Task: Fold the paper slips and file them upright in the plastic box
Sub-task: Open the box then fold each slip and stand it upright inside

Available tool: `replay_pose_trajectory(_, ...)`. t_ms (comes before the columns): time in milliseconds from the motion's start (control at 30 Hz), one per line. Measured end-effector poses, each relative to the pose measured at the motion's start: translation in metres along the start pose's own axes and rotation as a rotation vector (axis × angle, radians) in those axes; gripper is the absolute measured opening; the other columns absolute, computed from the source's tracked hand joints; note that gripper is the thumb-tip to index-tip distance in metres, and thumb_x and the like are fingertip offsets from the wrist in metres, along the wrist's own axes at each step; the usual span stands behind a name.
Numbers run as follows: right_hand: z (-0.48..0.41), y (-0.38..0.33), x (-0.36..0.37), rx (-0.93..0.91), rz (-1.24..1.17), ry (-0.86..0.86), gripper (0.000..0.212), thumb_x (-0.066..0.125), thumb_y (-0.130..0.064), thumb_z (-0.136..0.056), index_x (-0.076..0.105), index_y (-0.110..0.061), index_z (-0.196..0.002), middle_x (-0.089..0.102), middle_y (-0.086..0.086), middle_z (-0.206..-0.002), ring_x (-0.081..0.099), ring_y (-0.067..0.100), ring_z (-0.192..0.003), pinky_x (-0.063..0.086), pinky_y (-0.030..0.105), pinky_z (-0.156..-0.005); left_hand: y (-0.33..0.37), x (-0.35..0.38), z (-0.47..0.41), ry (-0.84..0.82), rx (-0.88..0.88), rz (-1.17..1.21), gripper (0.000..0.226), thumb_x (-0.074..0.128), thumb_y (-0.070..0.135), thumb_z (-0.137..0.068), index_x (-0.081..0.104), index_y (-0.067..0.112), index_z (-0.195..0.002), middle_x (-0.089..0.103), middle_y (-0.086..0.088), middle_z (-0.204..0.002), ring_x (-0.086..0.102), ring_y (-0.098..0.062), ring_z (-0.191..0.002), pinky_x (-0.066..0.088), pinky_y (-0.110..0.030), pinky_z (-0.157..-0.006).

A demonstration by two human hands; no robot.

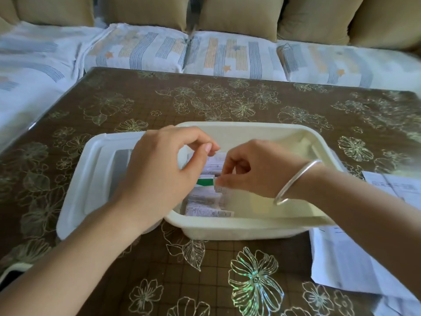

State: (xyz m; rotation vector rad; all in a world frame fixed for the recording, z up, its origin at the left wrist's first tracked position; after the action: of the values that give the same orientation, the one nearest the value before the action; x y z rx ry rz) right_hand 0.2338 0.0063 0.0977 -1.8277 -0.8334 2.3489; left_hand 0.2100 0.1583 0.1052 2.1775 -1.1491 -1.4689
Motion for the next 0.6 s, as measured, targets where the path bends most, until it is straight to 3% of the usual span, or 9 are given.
replay_pose_trajectory(100, 0.032, 0.004, -0.018, -0.010, -0.155, 0.201, 0.017, 0.069, -0.037, -0.084, 0.060, -0.030, -0.071, 0.048, -0.011, -0.046, 0.044, 0.002, -0.044, 0.034, 0.015, -0.048, 0.025, -0.005, 0.004, 0.036, 0.038, 0.044, 0.020, 0.053, 0.026, -0.091, 0.074, 0.027, -0.091, 0.070, 0.022, -0.085, 0.063, 0.006, -0.089, 0.045, -0.012, -0.080)
replay_pose_trajectory(200, 0.085, 0.018, -0.031, -0.021, -0.349, 0.425, 0.008, 0.066, -0.028, -0.085, 0.064, -0.025, -0.078, 0.051, -0.011, -0.044, 0.044, 0.006, -0.043, 0.037, 0.019, -0.050, 0.062, 0.002, 0.023, 0.066, 0.124, 0.059, 0.017, 0.058, 0.021, -0.092, 0.073, 0.026, -0.087, 0.069, 0.022, -0.083, 0.060, 0.011, -0.083, 0.041, -0.006, -0.074)
replay_pose_trajectory(267, 0.127, 0.037, -0.025, 0.019, -0.506, 0.584, 0.005, 0.065, -0.020, -0.086, 0.065, -0.020, -0.081, 0.051, -0.007, -0.045, 0.043, 0.007, -0.043, 0.036, 0.018, -0.048, 0.084, 0.022, 0.044, 0.010, 0.164, 0.104, 0.014, 0.061, 0.018, -0.093, 0.073, 0.024, -0.088, 0.068, 0.021, -0.083, 0.058, 0.012, -0.079, 0.039, -0.003, -0.070)
replay_pose_trajectory(333, 0.168, 0.062, -0.003, 0.137, -0.625, 0.749, 0.009, 0.064, -0.012, -0.087, 0.065, -0.018, -0.080, 0.046, -0.006, -0.044, 0.038, 0.006, -0.042, 0.032, 0.017, -0.046, 0.103, 0.049, 0.067, -0.073, 0.179, 0.134, 0.013, 0.061, 0.022, -0.092, 0.073, 0.025, -0.089, 0.069, 0.020, -0.082, 0.062, 0.005, -0.078, 0.044, -0.013, -0.072)
replay_pose_trajectory(400, 0.203, 0.086, 0.033, 0.309, -0.554, 0.834, 0.017, 0.066, -0.011, -0.086, 0.063, -0.024, -0.076, 0.044, -0.008, -0.044, 0.037, 0.007, -0.042, 0.032, 0.018, -0.046, 0.121, 0.074, 0.086, -0.075, 0.240, 0.083, 0.012, 0.061, 0.023, -0.090, 0.072, 0.025, -0.086, 0.069, 0.017, -0.082, 0.062, -0.001, -0.078, 0.045, -0.029, -0.077)
replay_pose_trajectory(467, 0.233, 0.104, 0.070, 0.449, -0.382, 0.853, 0.018, 0.069, -0.016, -0.084, 0.061, -0.029, -0.075, 0.051, -0.010, -0.050, 0.044, 0.007, -0.046, 0.039, 0.023, -0.050, 0.134, 0.097, 0.100, -0.089, 0.307, 0.050, 0.012, 0.059, 0.021, -0.089, 0.071, 0.022, -0.084, 0.068, 0.014, -0.082, 0.060, -0.007, -0.081, 0.044, -0.032, -0.079)
replay_pose_trajectory(600, 0.282, 0.122, 0.098, 0.533, 0.091, 0.796, 0.017, 0.077, -0.019, -0.076, 0.064, -0.029, -0.084, 0.061, -0.012, -0.080, 0.057, 0.019, -0.078, 0.045, 0.032, -0.059, 0.128, 0.136, 0.126, -0.238, 0.259, 0.027, 0.016, 0.054, 0.026, -0.089, 0.070, 0.025, -0.087, 0.068, 0.015, -0.084, 0.059, -0.005, -0.083, 0.047, -0.034, -0.082)
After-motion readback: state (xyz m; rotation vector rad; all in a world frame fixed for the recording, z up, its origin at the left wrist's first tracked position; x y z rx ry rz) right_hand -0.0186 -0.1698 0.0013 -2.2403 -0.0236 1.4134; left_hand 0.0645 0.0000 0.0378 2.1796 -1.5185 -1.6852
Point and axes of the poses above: each hand's wrist, its own z-axis away from the middle knuckle, its own x-axis out of the palm, y = z × x, the point moved 4 cm from there along -z, towards the middle knuckle
